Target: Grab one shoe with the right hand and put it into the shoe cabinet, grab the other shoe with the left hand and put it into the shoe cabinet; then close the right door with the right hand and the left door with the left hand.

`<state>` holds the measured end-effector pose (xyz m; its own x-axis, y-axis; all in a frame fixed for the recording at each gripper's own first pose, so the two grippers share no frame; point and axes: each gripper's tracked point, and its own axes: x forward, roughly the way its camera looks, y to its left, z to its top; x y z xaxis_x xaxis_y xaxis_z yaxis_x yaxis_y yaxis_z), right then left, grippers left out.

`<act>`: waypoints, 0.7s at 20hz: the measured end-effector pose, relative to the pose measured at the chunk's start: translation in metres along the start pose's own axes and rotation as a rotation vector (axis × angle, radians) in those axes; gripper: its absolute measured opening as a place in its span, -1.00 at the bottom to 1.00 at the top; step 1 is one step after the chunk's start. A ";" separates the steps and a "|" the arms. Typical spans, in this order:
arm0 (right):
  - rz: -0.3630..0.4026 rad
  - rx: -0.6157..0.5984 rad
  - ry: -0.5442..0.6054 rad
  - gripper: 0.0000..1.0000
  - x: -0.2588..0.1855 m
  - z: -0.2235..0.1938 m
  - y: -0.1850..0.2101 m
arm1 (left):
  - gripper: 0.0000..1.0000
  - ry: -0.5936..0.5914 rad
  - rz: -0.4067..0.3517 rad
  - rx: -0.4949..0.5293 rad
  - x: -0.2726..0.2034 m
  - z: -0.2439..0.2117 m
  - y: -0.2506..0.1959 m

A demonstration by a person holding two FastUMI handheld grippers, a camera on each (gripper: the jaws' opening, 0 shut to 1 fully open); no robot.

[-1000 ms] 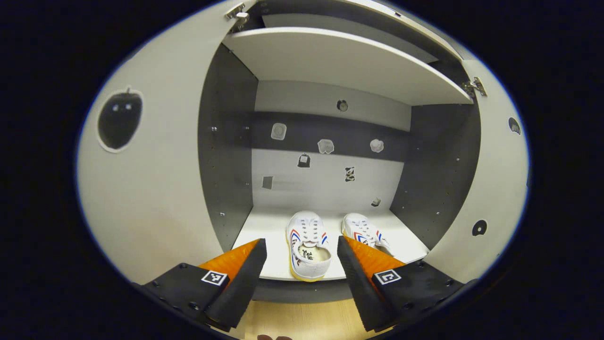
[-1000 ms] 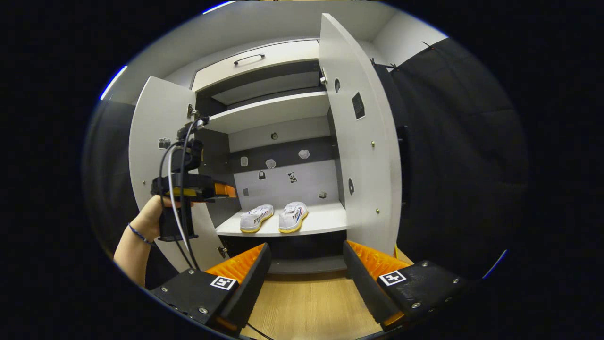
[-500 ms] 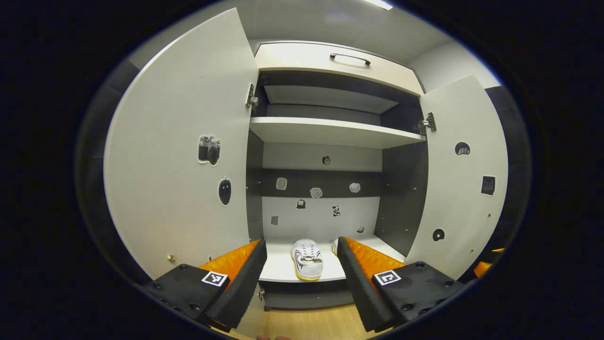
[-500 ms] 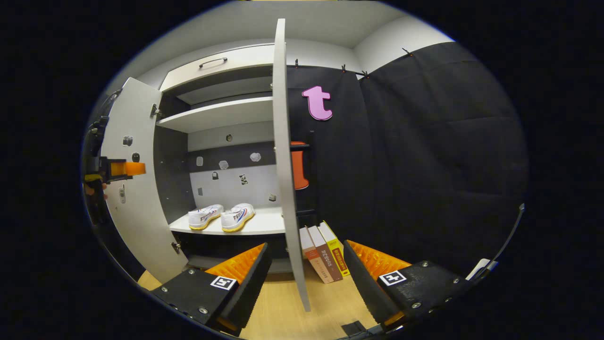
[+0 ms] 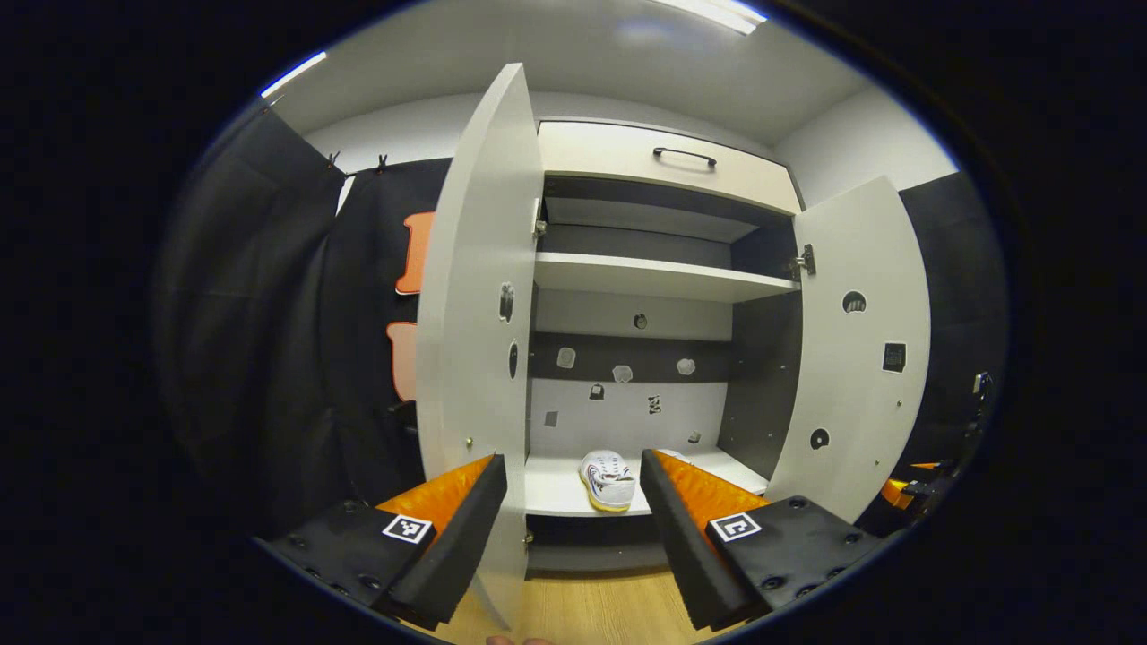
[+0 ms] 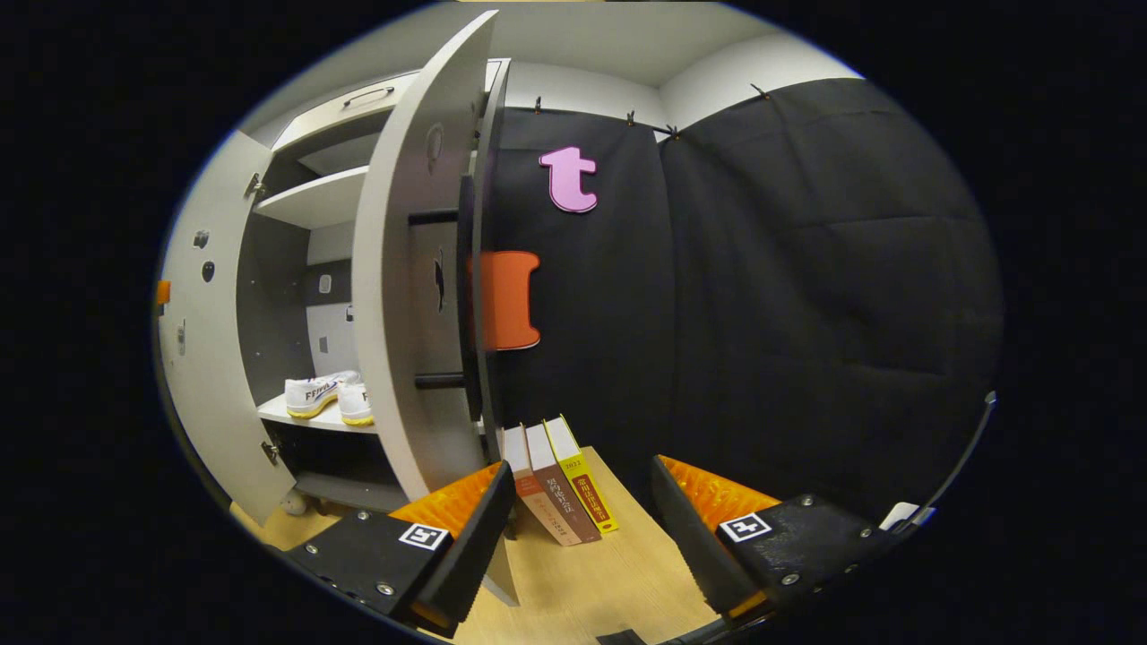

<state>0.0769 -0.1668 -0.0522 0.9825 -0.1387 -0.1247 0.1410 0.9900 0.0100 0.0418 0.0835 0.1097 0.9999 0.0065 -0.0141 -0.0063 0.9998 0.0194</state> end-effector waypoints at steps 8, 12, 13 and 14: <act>0.055 0.009 0.004 0.87 0.014 -0.003 0.016 | 0.89 -0.033 0.055 0.031 -0.027 0.016 0.031; 0.107 -0.043 -0.018 0.77 0.008 0.001 0.032 | 0.94 -0.049 0.035 0.000 -0.032 0.022 0.028; 0.114 -0.047 -0.016 0.70 0.007 0.000 0.037 | 0.93 -0.048 0.031 -0.007 -0.033 0.021 0.030; 0.118 -0.041 -0.014 0.58 0.006 0.000 0.042 | 0.93 -0.047 0.034 -0.008 -0.034 0.021 0.031</act>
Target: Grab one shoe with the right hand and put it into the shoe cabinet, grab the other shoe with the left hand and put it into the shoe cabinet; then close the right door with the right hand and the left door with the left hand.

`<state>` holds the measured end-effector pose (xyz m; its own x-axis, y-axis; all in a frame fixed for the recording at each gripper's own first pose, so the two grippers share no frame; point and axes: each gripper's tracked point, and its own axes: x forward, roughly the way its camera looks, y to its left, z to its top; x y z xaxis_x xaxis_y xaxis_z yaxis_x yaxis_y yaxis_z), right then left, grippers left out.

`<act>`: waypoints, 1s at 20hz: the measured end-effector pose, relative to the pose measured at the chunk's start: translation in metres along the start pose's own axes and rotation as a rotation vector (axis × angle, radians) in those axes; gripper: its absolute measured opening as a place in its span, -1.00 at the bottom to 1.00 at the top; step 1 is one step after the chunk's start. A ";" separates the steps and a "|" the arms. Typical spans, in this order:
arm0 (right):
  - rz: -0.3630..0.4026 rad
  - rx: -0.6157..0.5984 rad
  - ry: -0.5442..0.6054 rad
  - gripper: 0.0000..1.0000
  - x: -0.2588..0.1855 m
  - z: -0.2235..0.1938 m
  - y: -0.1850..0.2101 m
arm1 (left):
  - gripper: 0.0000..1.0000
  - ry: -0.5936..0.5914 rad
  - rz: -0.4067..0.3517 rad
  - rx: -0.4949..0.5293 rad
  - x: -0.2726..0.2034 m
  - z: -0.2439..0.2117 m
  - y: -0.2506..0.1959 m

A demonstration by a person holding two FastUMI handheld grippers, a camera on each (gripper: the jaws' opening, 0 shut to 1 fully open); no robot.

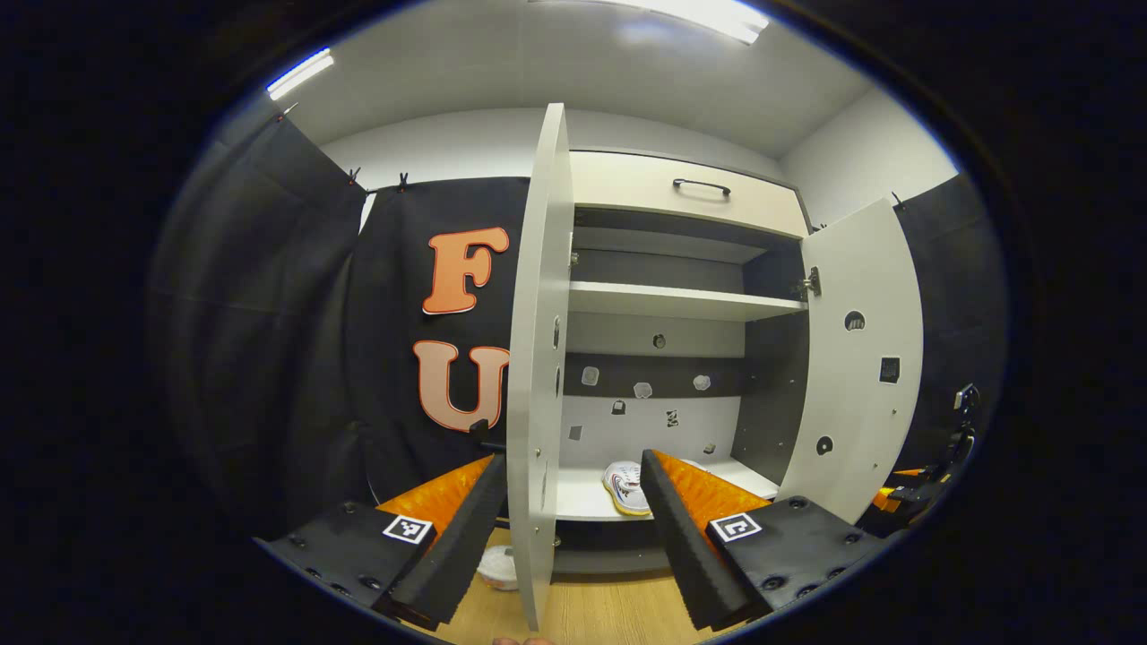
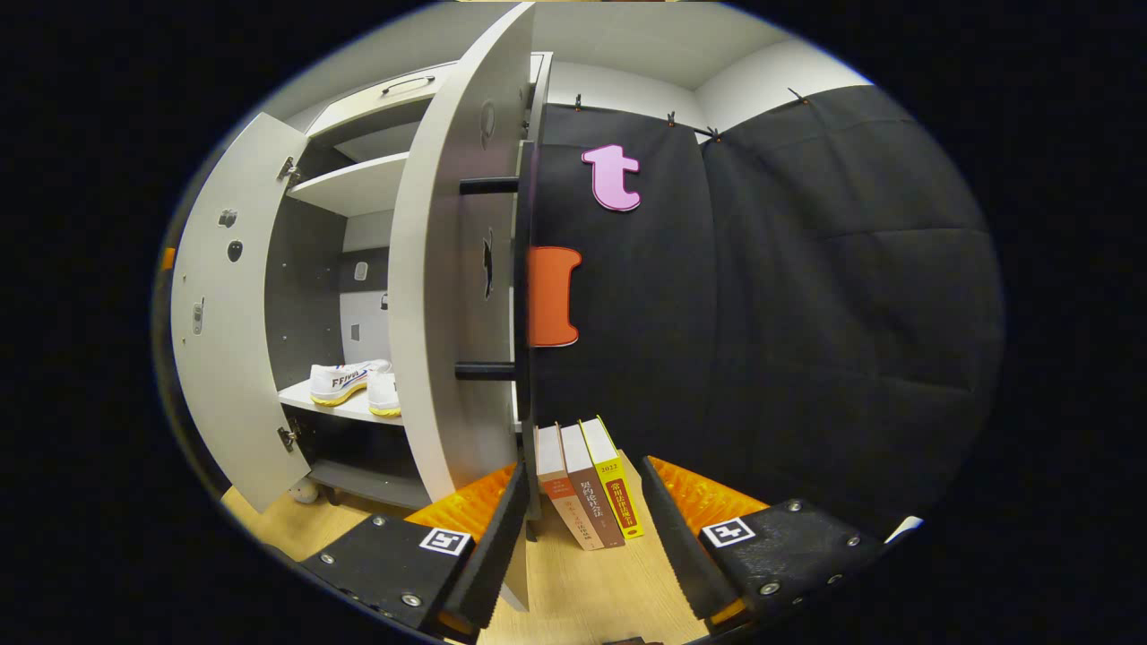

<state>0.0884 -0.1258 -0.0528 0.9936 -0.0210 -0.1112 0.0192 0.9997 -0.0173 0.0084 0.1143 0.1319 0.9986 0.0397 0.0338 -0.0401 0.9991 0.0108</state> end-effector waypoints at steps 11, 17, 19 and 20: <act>0.146 0.039 0.004 0.29 0.001 0.000 0.076 | 0.93 -0.013 0.023 0.006 -0.011 0.005 0.016; 0.193 0.050 0.005 0.39 0.014 0.001 0.111 | 0.93 -0.019 0.046 0.010 -0.014 0.006 0.027; 0.207 0.057 0.006 0.44 0.018 0.001 0.121 | 0.93 -0.015 0.051 0.008 -0.019 0.005 0.031; 0.217 0.061 0.008 0.46 0.020 0.000 0.126 | 0.93 -0.013 0.054 0.008 -0.020 0.006 0.034</act>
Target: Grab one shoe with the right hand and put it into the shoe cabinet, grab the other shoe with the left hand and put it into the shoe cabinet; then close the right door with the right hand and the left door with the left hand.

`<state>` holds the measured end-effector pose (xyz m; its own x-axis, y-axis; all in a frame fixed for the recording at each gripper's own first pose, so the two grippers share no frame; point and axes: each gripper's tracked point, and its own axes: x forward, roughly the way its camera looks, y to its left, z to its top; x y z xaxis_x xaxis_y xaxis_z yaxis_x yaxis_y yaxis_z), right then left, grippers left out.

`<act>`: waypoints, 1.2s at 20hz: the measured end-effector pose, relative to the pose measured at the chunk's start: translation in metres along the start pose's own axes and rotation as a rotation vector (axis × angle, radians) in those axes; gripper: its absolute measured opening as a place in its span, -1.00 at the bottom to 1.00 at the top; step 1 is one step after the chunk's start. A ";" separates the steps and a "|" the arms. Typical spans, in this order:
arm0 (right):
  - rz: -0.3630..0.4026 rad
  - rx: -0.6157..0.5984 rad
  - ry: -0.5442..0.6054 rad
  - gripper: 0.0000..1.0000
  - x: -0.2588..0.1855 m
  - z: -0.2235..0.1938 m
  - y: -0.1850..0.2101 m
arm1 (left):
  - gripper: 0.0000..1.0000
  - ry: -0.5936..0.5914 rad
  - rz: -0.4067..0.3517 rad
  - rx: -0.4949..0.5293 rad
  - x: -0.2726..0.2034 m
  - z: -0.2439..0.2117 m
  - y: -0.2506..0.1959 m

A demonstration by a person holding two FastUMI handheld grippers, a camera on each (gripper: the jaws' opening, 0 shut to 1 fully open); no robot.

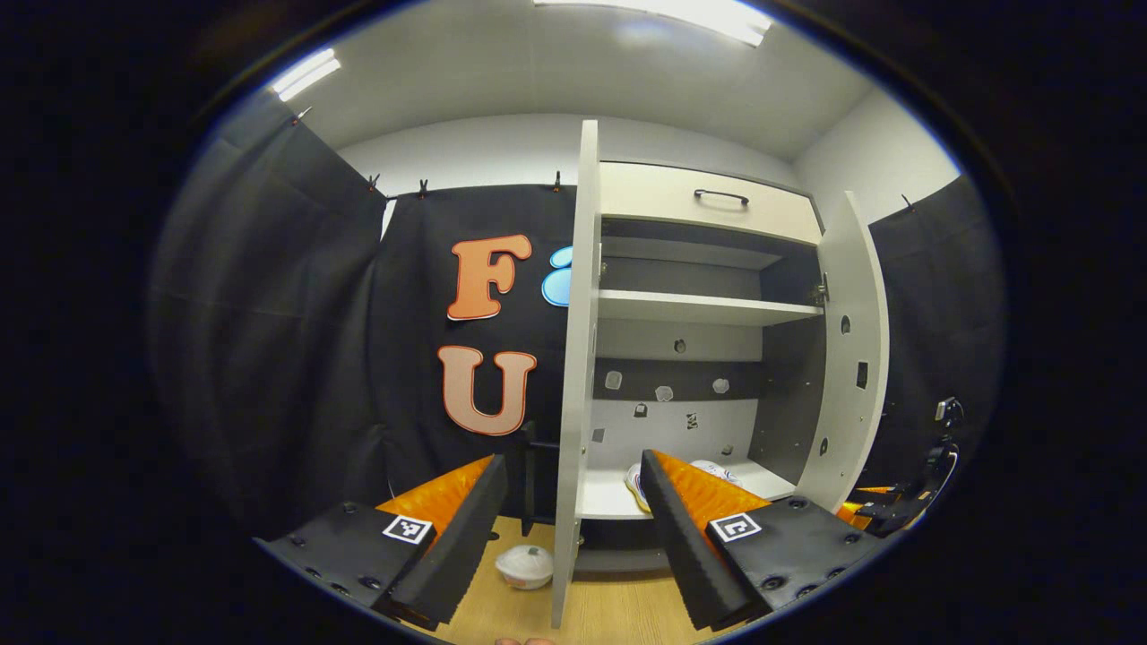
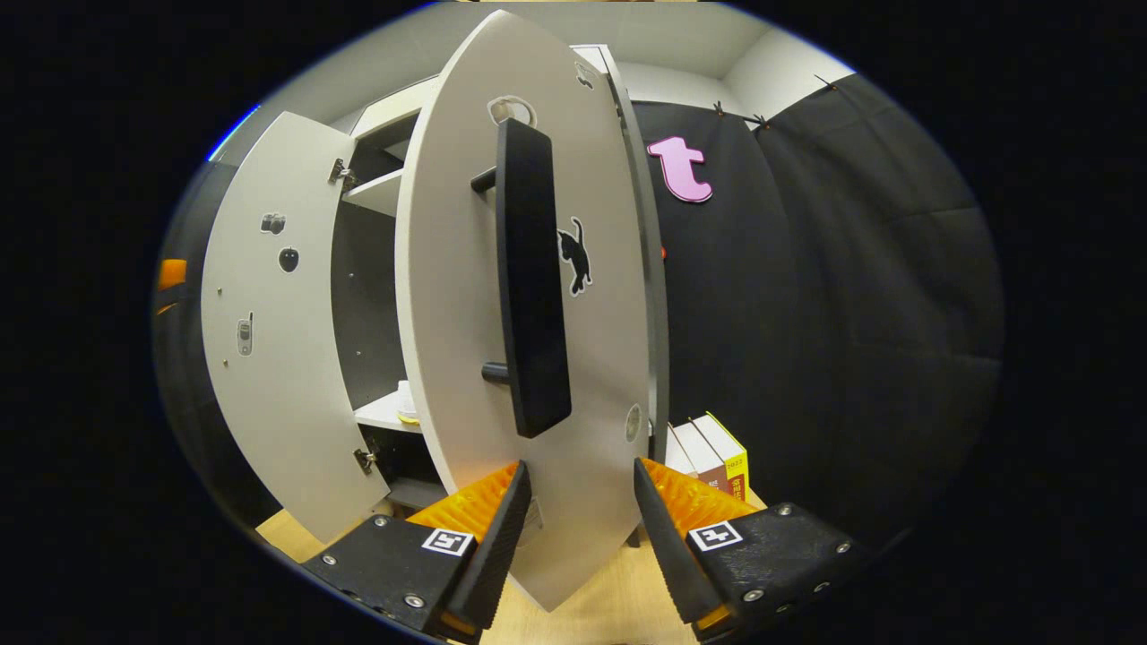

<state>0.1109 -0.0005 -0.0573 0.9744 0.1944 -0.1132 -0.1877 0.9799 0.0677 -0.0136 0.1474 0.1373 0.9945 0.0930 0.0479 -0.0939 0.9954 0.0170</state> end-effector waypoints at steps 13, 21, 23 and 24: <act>0.056 0.003 -0.009 0.84 0.083 0.005 0.068 | 0.93 0.001 0.085 0.017 -0.016 -0.005 0.055; 0.003 0.008 0.018 0.83 0.111 0.008 0.076 | 0.93 0.032 0.098 -0.014 -0.019 -0.033 0.093; -0.017 0.005 0.026 0.84 0.114 0.009 0.080 | 0.93 0.041 0.084 -0.019 -0.014 -0.047 0.097; -0.025 0.005 0.030 0.83 0.115 0.010 0.080 | 0.93 0.046 0.084 -0.013 -0.010 -0.054 0.101</act>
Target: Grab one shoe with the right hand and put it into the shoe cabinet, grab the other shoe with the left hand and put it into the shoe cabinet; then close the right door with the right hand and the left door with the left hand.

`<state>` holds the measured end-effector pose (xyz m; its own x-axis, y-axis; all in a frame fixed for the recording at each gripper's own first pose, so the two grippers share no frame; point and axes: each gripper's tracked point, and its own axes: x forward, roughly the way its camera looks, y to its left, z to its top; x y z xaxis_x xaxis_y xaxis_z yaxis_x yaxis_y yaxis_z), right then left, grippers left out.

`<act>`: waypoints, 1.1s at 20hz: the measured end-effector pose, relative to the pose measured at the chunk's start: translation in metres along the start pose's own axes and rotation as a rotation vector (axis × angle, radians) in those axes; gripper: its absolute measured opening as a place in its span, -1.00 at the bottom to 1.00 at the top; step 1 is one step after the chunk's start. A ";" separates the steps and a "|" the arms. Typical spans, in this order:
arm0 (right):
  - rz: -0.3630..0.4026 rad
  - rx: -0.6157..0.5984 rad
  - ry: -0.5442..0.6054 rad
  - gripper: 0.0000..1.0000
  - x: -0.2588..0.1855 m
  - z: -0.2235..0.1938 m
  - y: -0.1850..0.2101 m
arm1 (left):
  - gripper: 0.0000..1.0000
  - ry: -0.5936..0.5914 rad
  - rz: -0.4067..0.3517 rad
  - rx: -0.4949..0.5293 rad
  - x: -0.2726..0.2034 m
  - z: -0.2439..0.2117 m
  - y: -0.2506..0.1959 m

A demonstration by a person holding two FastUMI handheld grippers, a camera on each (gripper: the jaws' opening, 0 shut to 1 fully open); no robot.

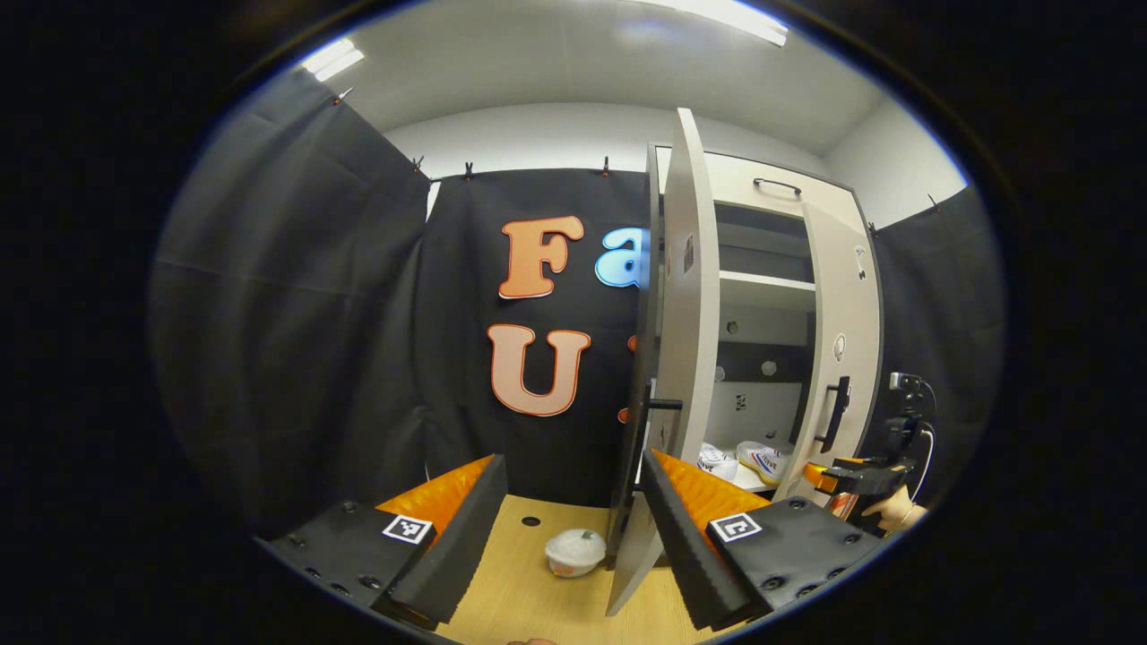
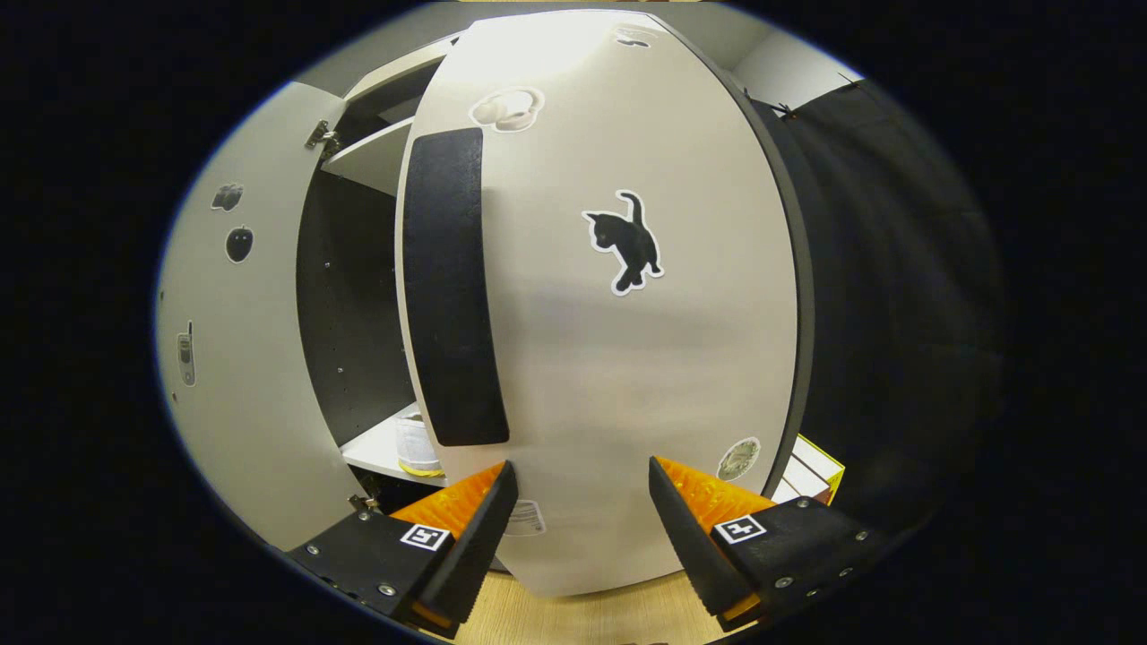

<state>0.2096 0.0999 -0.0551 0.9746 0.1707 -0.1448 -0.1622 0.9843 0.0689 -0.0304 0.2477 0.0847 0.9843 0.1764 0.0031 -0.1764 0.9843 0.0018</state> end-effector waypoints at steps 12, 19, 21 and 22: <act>-0.063 -0.041 0.012 0.82 0.002 0.005 0.008 | 0.93 0.145 -0.061 0.014 0.063 -0.122 -0.002; -0.076 -0.095 -0.024 0.85 -0.048 0.019 -0.003 | 0.97 0.210 -0.111 -0.017 0.081 -0.157 -0.023; -0.079 -0.122 -0.036 0.85 -0.070 0.023 -0.008 | 0.94 0.208 -0.116 -0.011 0.080 -0.157 -0.023; -0.081 -0.137 -0.045 0.85 -0.079 0.025 -0.011 | 0.93 0.205 -0.118 -0.010 0.080 -0.156 -0.024</act>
<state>0.1386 0.0749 -0.0198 0.9908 0.0913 -0.1001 -0.0992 0.9921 -0.0769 0.0528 0.2380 -0.0712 0.9783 0.0556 -0.1994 -0.0608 0.9979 -0.0202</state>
